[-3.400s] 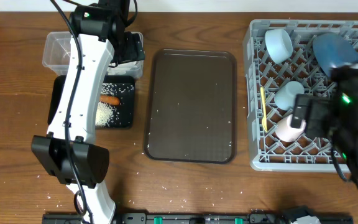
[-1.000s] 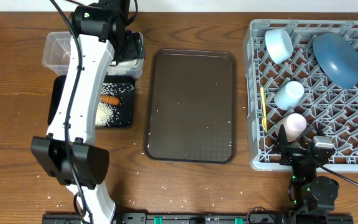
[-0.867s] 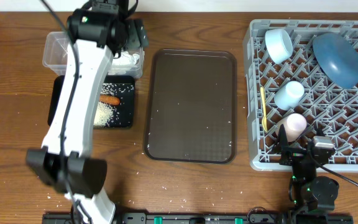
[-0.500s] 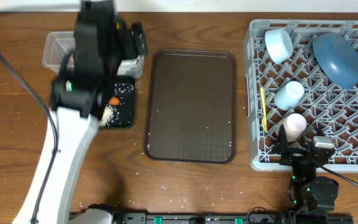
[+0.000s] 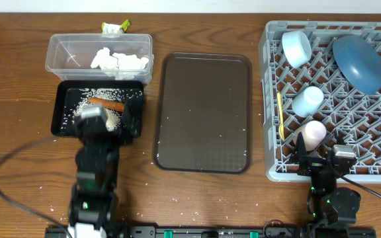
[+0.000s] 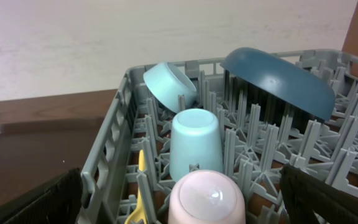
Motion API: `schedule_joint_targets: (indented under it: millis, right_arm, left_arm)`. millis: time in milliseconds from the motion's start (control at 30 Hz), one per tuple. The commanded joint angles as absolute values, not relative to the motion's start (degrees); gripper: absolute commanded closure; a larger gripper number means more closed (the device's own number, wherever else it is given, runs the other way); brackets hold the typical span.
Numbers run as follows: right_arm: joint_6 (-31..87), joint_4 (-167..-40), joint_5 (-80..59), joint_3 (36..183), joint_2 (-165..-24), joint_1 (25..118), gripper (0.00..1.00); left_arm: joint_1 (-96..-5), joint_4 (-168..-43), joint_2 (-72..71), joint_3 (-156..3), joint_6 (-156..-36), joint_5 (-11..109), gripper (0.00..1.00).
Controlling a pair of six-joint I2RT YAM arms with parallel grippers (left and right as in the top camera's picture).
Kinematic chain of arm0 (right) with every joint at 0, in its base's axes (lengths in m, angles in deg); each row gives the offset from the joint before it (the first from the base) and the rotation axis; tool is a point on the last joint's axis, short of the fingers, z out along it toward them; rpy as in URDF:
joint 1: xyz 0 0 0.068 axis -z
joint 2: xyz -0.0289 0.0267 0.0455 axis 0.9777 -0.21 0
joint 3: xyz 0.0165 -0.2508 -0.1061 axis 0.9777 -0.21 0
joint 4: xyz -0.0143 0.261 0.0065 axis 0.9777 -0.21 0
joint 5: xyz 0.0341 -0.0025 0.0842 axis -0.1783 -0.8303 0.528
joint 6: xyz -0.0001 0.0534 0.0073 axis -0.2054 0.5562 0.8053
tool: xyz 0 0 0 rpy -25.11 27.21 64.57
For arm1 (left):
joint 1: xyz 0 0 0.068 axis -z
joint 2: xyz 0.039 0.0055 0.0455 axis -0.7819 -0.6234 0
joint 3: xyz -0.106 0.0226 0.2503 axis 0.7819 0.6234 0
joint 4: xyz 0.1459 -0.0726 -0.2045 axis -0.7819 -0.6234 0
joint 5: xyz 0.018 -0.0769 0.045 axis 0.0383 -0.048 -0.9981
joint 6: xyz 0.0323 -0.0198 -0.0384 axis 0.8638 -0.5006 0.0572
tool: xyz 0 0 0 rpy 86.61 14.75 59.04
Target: Sort waste into correct bins and load items into the dishwasher rack
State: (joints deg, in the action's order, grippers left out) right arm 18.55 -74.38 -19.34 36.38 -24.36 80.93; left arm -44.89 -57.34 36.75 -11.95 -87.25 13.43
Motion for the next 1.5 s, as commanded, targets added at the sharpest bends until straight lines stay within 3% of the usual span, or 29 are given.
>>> schedule_joint_targets:
  millis: [0, 233, 733, 867, 1467]
  right_arm:
    - [19.3, -74.6, -19.1, 36.3, -24.0, 80.1, 0.01]
    - [19.3, -74.6, -19.1, 36.3, -24.0, 80.1, 0.01]
    - [19.3, -74.6, -19.1, 36.3, -24.0, 80.1, 0.01]
    - [19.3, -74.6, -19.1, 36.3, -24.0, 80.1, 0.01]
    - [19.3, -74.6, -19.1, 36.3, -24.0, 80.1, 0.01]
  left_arm:
    - [-46.9, -56.3, 44.1, -5.1, -89.1, 13.4, 0.01]
    - [-49.1, -56.3, 56.8, 3.2, -89.0, 16.2, 0.01]
    - [-49.1, -75.5, 68.1, 3.3, -86.6, 16.5, 0.01]
    - [-49.1, -75.3, 71.2, 3.3, -85.9, 16.8, 0.01]
    - [-49.1, -75.3, 70.8, 3.3, -86.0, 17.5, 0.01]
